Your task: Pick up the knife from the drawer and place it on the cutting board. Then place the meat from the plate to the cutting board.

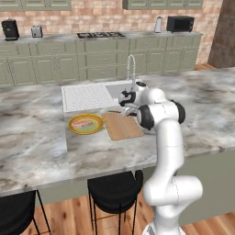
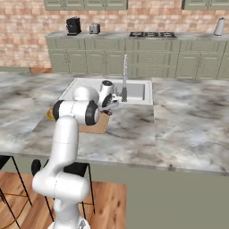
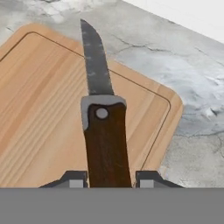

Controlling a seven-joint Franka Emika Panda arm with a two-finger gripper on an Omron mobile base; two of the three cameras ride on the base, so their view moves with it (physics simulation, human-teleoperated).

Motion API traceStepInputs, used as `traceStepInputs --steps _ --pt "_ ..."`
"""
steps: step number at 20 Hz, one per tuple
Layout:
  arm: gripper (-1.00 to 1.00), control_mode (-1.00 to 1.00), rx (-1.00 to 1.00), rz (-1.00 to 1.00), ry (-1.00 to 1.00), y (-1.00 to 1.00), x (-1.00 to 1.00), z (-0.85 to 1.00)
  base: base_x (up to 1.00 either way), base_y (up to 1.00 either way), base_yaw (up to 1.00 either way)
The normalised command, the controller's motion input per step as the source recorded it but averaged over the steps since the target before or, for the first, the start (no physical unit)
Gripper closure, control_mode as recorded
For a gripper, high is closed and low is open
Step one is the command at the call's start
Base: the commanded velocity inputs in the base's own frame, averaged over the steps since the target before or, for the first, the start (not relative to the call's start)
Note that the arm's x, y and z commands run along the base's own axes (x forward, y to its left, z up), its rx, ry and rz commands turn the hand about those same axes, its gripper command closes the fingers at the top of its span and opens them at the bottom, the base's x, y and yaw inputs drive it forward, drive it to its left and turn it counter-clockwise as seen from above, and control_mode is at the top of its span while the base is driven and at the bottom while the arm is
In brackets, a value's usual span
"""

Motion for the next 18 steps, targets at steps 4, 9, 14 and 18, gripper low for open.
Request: traceStepInputs --steps 4,9,14,18 --pt "1.0 -1.0 -0.04 0.04 0.08 0.21 0.3 -0.49 0.0 0.0 0.0" --pt "-1.0 -1.0 -0.07 0.03 0.09 0.38 0.21 -0.59 0.0 0.0 0.0" --pt "-1.0 -1.0 -0.08 0.0 0.02 0.41 0.01 -0.15 0.0 0.0 0.0" --pt "-1.0 -1.0 -0.07 0.0 0.0 0.33 -0.07 0.08 0.0 0.0 0.0"
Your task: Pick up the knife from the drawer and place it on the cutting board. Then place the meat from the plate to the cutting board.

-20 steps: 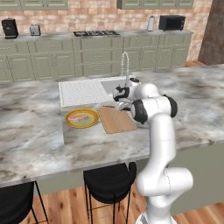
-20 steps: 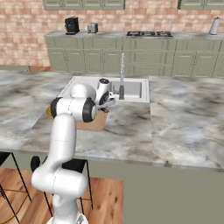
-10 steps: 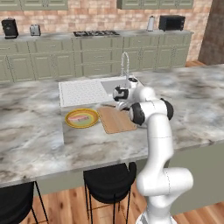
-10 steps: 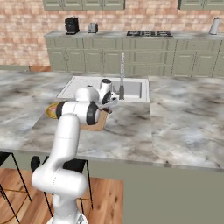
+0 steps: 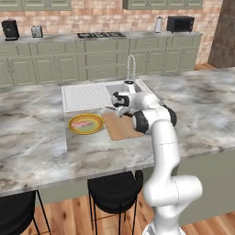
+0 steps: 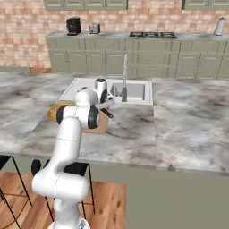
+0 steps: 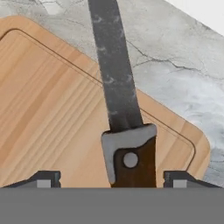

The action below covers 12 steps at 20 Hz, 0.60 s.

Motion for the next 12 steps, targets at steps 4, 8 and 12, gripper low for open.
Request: traceStepInputs --steps 4,8,12 --pt "-1.0 -1.0 -0.09 0.0 -0.03 0.17 -0.01 0.55 0.0 0.0 0.0" --pt "-1.0 -1.0 -0.14 0.0 -0.08 0.01 0.0 0.72 0.0 0.0 0.0" --pt "-1.0 -1.0 -0.14 0.0 -0.05 0.09 -0.06 0.66 0.0 0.0 0.0"
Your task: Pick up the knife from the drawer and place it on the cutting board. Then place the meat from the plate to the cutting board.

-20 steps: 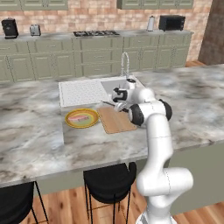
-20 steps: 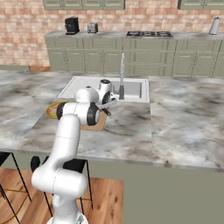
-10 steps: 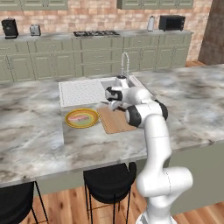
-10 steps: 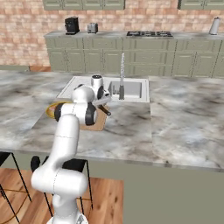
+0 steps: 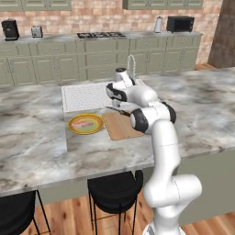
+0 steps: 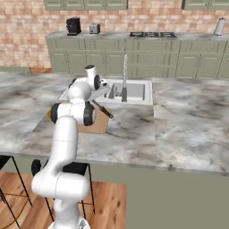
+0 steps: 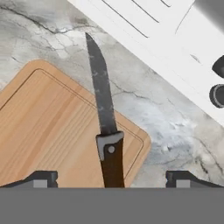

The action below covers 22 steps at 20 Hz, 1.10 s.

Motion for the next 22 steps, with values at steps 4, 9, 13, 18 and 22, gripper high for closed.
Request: traceStepInputs --steps 4,9,13,18,22 --pt "-1.0 -1.0 -0.09 0.0 0.0 0.42 -0.44 0.24 0.0 0.0 0.0" --pt "-1.0 -1.0 -0.02 0.0 0.0 0.6 -0.68 0.0 0.0 0.0 0.0" --pt "-1.0 -1.0 0.0 0.0 0.0 0.53 -0.72 0.04 0.0 0.0 0.0" --pt "-1.0 -1.0 0.0 0.0 0.0 0.45 -0.66 0.07 0.0 0.0 0.0" --pt "-1.0 -1.0 0.0 0.0 0.0 0.41 -0.57 0.0 0.0 0.0 0.0"
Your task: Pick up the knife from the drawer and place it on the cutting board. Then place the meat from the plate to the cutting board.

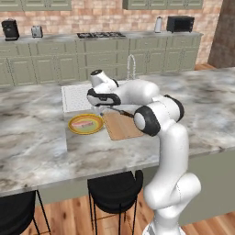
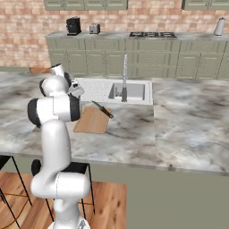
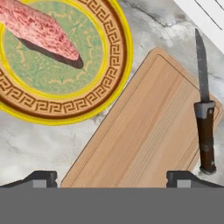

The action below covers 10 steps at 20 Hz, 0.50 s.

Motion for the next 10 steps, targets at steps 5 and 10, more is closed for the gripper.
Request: traceStepInputs --steps 5,10 --pt "-1.0 -1.0 0.0 0.0 0.0 0.25 -0.38 0.0 0.0 0.0 0.0" --pt "-1.0 -1.0 0.0 0.01 0.0 0.24 -0.11 0.0 0.0 0.0 0.0"
